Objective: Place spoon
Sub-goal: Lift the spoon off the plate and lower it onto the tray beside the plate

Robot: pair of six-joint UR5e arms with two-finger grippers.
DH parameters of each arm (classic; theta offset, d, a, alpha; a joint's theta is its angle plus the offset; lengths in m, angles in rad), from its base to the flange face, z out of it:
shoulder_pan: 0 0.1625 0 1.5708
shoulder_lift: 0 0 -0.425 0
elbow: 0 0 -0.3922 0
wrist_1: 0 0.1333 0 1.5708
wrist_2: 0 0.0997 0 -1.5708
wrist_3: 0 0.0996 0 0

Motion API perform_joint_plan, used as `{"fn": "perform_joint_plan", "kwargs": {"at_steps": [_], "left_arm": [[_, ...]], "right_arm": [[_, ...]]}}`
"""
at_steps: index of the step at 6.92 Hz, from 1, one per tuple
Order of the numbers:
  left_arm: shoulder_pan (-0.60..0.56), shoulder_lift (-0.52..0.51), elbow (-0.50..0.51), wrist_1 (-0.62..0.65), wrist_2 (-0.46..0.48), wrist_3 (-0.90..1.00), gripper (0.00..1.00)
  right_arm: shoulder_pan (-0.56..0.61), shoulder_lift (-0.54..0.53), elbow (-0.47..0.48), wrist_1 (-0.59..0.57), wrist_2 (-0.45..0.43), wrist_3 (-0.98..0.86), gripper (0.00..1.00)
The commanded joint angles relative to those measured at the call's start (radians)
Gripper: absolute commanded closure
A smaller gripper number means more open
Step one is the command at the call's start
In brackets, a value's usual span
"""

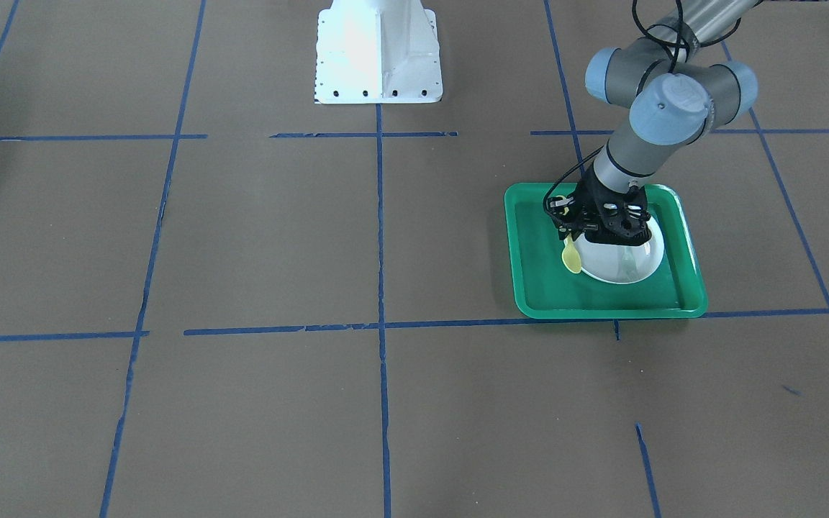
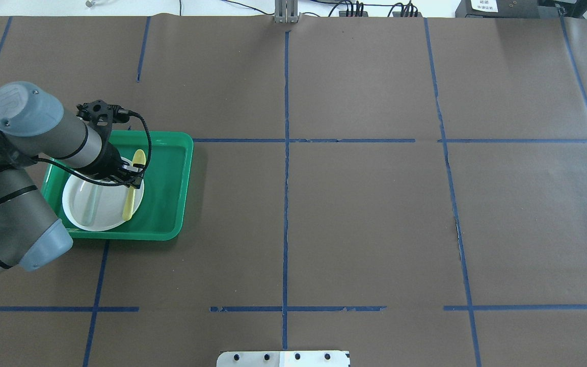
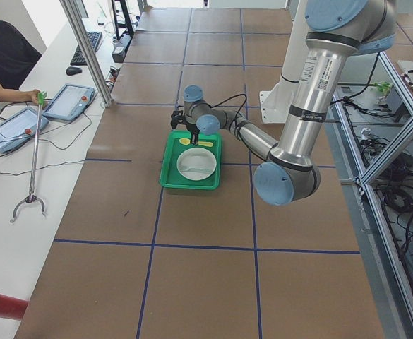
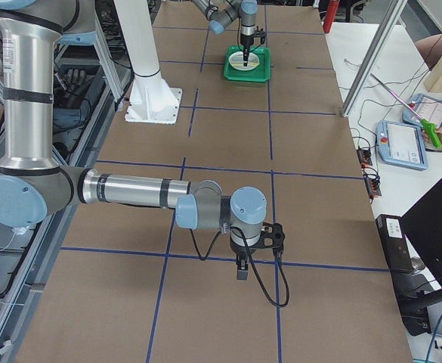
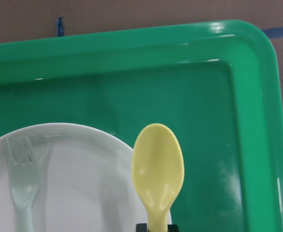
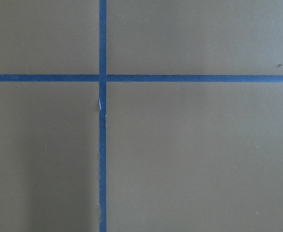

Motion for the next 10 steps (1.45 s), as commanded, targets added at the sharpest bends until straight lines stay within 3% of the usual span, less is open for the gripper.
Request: {"fn": "perform_joint_plan", "kwargs": {"at_steps": [1,5,6,7,8,10], "left_arm": [[0.029,-0.052,0.068,-0.001,0.004,-0.102,1.0],[0.052,-0.056,0.096,-0.007,0.006,-0.097,1.0],[0.052,-0.059,0.094,-0.009,0.007,-0.094,0.9],[0.052,-0.064,0.093,-0.01,0.008,-0.093,0.58],[0.052,-0.064,0.094,-0.013,0.027,-0.091,0.44],[0.052,-0.064,0.076,-0.014,0.049,-0.091,0.32]], "right_arm": [[0.0,0.0,0.0,0.0,0.0,0.0,0.0],[0.0,0.0,0.0,0.0,0.0,0.0,0.0],[0.0,0.0,0.0,0.0,0.0,0.0,0.0],[0.0,0.0,0.0,0.0,0.0,0.0,0.0],[0.0,0.0,0.0,0.0,0.0,0.0,0.0],[0.0,0.0,0.0,0.0,0.0,0.0,0.0]]}}
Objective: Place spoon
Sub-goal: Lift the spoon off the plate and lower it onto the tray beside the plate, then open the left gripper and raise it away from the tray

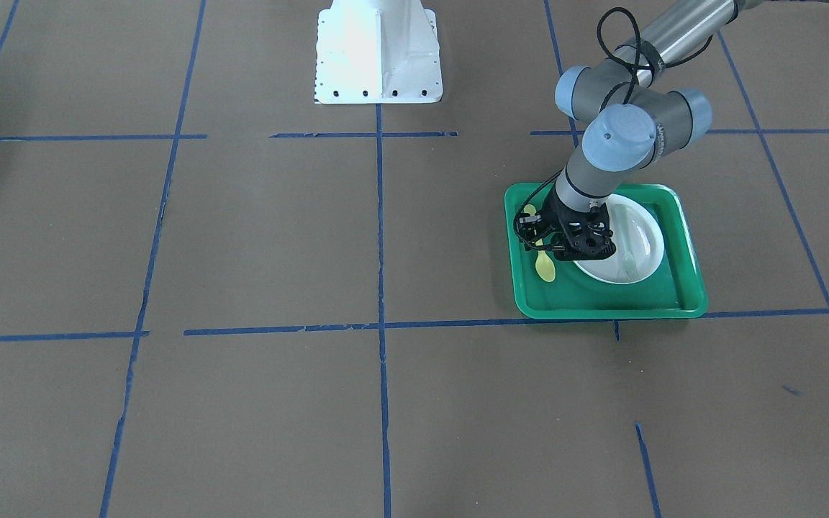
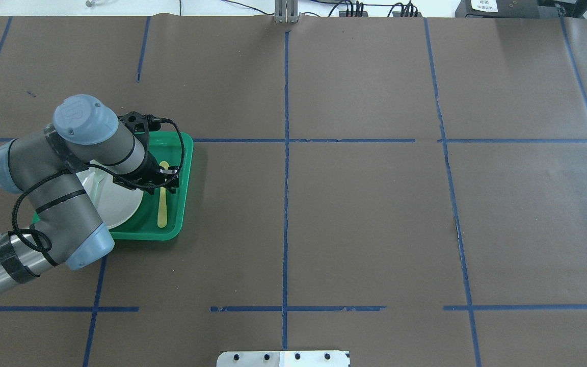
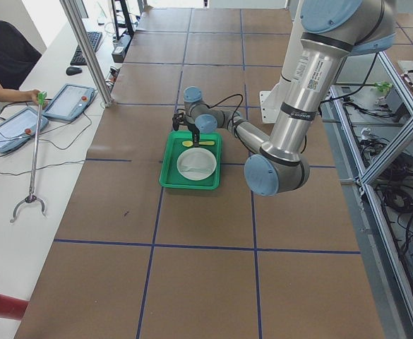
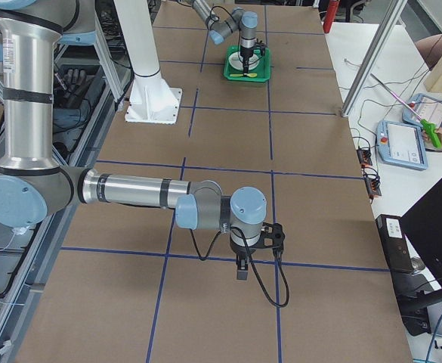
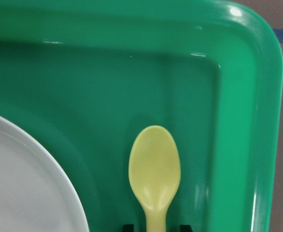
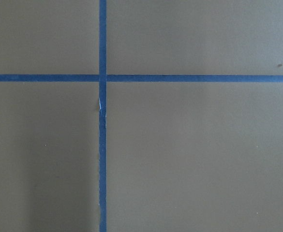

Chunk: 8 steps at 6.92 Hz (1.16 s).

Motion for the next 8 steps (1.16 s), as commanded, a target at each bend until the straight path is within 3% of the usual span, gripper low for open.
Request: {"fn": "perform_joint_plan", "kwargs": {"at_steps": [1,4,5,6,8], "left_arm": [[-0.02,0.0,-0.037,0.0,0.01,0.002,0.32],[-0.171,0.015,-0.144,0.009,0.002,0.049,0.33],[-0.255,0.053,-0.16,0.053,-0.004,0.188,0.3],[-0.314,0.066,-0.157,0.144,-0.048,0.339,0.24],[-0.52,0.166,-0.137,0.184,-0.201,0.631,0.08]], "right_arm": [[0.0,0.0,0.0,0.0,0.0,0.0,0.0],[0.0,0.0,0.0,0.0,-0.002,0.0,0.0],[0.0,0.0,0.0,0.0,0.0,0.0,0.0],[0.0,0.0,0.0,0.0,0.0,0.0,0.0],[0.0,0.0,0.0,0.0,0.0,0.0,0.0]]}}
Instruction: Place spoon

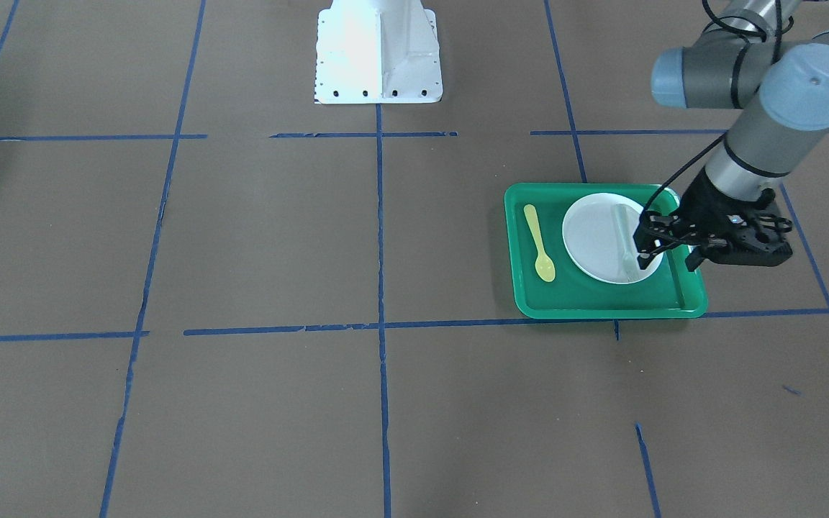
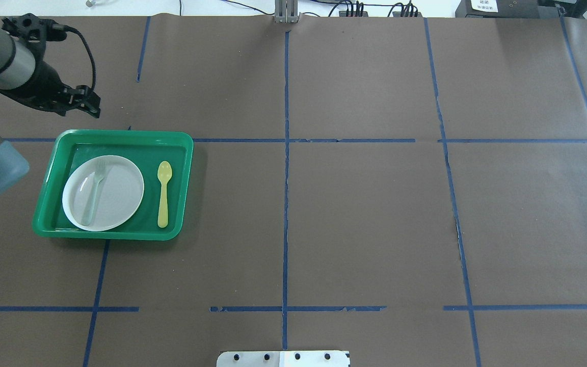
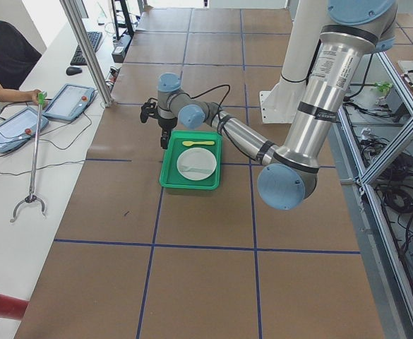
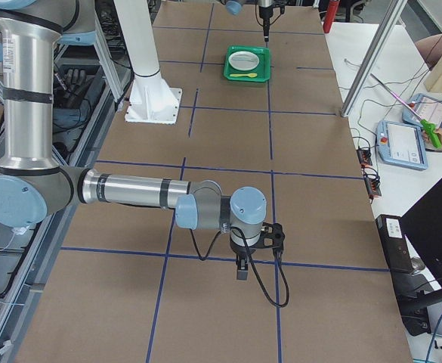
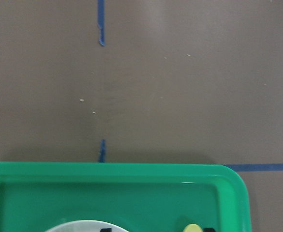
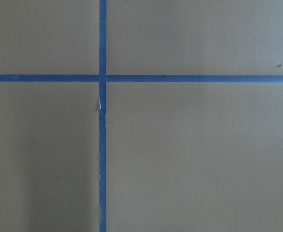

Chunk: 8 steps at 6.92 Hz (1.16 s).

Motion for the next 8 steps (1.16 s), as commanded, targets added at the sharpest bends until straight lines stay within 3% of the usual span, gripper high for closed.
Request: {"fn": "perform_joint_plan", "kwargs": {"at_steps": [1,3,5,8], "left_arm": [[-0.21,0.129,0.018,0.026,-0.114,0.357,0.04],[-0.414,0.201,0.099,0.043,-0.116,0.658,0.01],[-0.563,0.201,0.132,0.173,-0.116,0.845,0.01],[-0.564,0.235,0.109,0.27,-0.145,0.821,0.0]], "right_arm": [[0.0,0.0,0.0,0.0,0.0,0.0,0.0],[0.0,0.0,0.0,0.0,0.0,0.0,0.0],[0.0,0.0,0.0,0.0,0.0,0.0,0.0],[0.0,0.0,-0.002,0.0,0.0,0.0,0.0]]}}
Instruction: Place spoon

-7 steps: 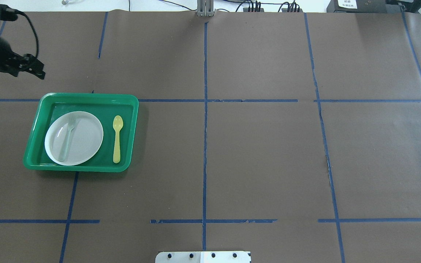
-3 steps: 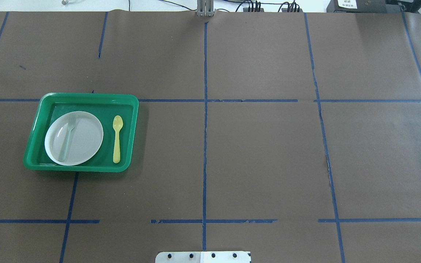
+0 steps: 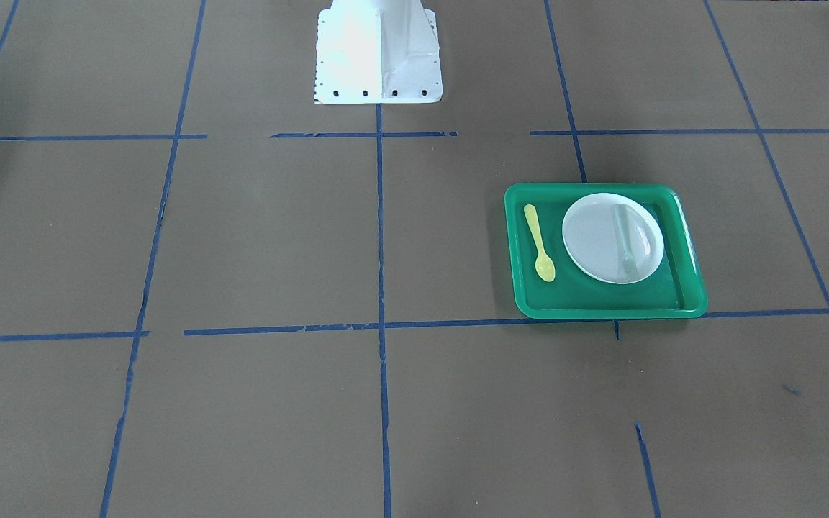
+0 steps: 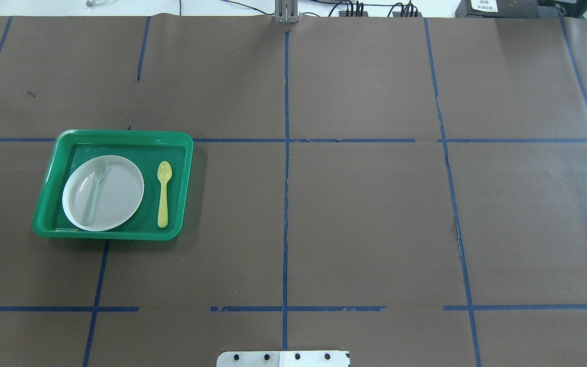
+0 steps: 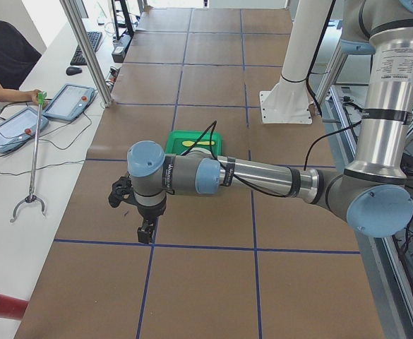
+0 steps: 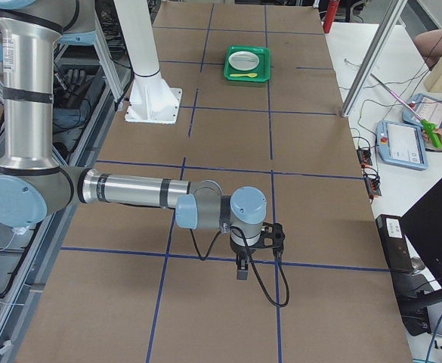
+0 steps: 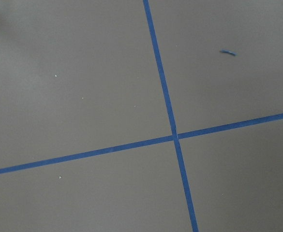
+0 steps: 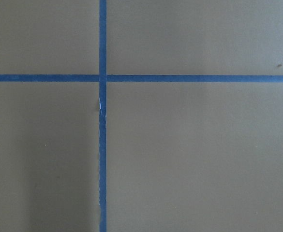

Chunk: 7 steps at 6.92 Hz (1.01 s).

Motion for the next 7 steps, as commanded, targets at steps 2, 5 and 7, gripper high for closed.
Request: {"fn": "perform_joint_plan", "kwargs": {"at_steps": [2,5,7], "left_arm": [[0.004,0.034,-0.003,-0.02,-0.072,-0.064,0.0],[0.004,0.099,0.001,-0.045,-0.078,-0.061,0.0],[0.0,0.145,-0.014,-0.114,-0.078,-0.055,0.0]], "right_arm": [[0.0,0.0,-0.001,0.0,0.0,0.0,0.0],[0.0,0.0,-0.001,0.0,0.0,0.0,0.0],[0.0,0.0,-0.001,0.0,0.0,0.0,0.0]]}}
